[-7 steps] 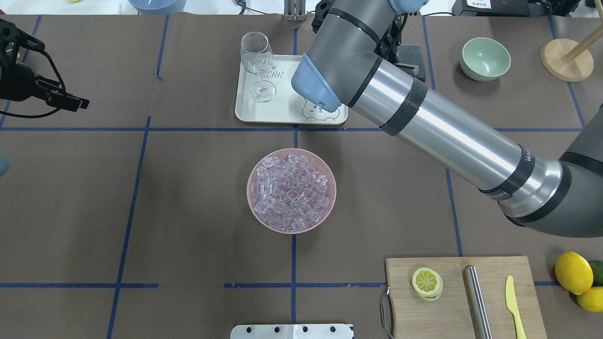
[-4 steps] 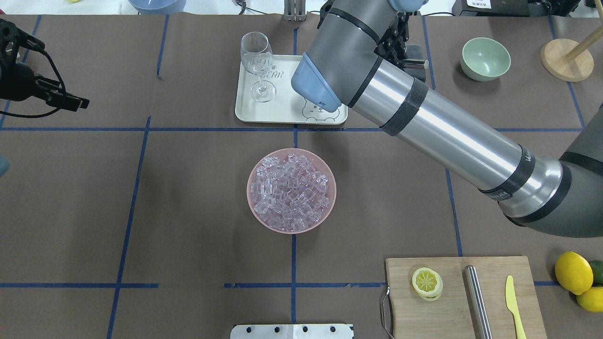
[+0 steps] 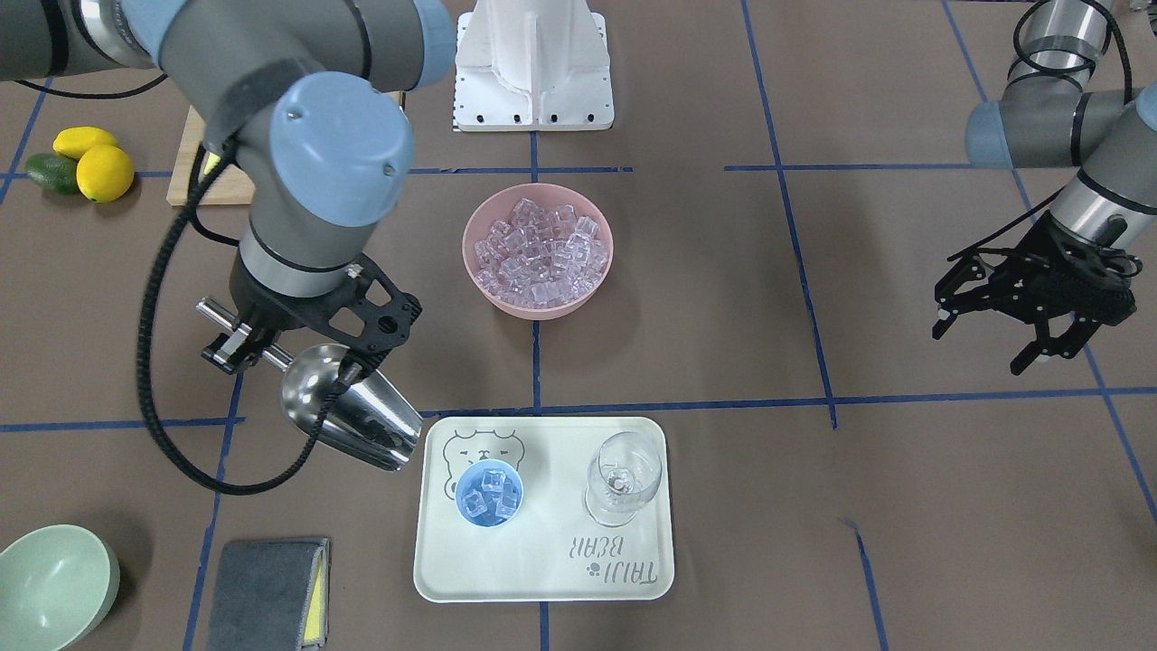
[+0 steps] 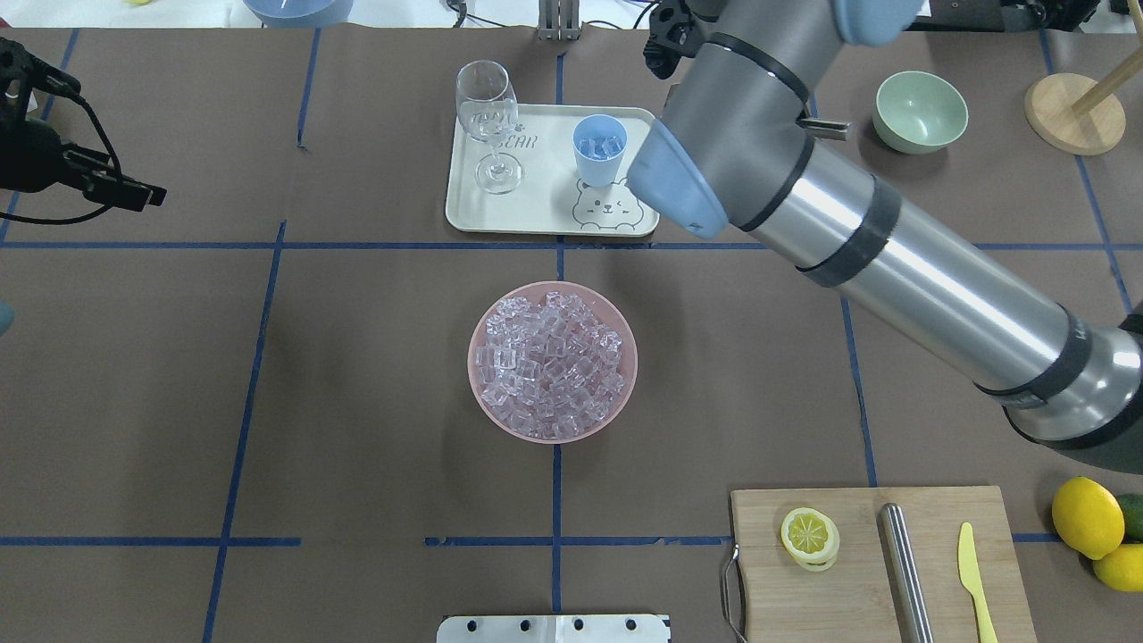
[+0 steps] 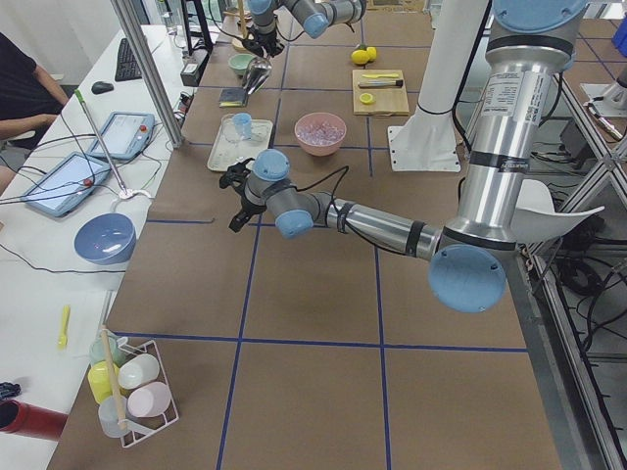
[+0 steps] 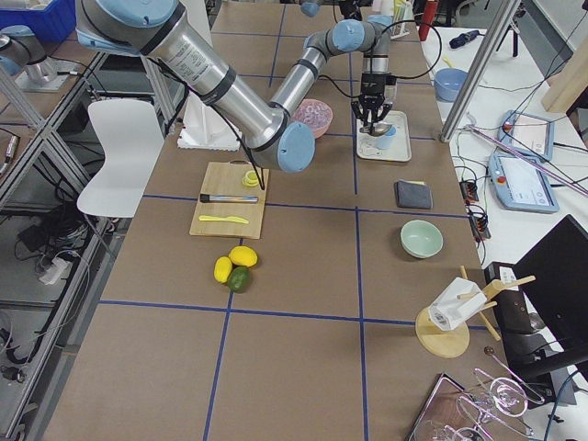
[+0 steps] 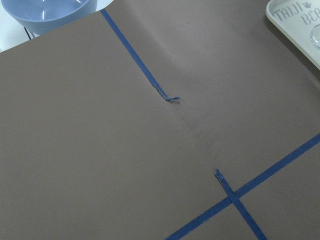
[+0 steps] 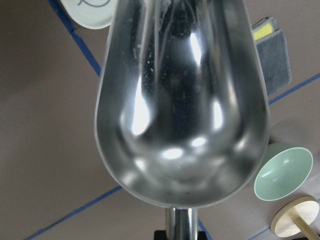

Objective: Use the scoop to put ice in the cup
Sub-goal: 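Carry the empty scoop back toward its spot on the table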

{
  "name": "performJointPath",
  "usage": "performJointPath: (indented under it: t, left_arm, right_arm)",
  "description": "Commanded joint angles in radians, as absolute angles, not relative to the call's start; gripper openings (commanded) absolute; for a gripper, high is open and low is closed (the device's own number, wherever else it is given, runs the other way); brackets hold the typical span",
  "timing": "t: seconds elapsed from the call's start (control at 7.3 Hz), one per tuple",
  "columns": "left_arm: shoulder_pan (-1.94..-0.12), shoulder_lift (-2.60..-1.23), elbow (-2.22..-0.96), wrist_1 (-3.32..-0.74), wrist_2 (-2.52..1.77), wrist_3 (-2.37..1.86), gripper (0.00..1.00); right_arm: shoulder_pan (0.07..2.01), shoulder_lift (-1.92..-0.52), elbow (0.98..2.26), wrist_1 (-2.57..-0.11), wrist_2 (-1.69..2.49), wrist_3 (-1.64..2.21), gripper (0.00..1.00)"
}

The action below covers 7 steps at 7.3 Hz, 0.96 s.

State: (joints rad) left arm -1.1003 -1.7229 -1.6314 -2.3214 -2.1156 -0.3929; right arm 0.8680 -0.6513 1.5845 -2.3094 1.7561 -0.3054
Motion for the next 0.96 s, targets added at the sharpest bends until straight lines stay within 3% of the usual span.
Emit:
performJointPath:
  t: [0.0, 0.55, 0.82]
  left_arm:
    - [-1.144, -1.671, -1.658, -2.329, -2.144, -0.394, 1.0]
    - [-1.216, -1.586, -1.69, -2.396, -2.175, -0.391, 1.0]
    - [-1.236, -1.562, -1.666, -2.387, -2.187, -0.391, 1.0]
  right_arm:
    - [0.905, -0.798, 1.743, -2.281, 1.802, -0.311, 0.0]
    - [0.974, -1.134, 2.003, -2.241, 1.89, -0.241, 0.0]
    - [1.02, -1.262, 2.037, -2.24, 1.994, -0.206, 0.0]
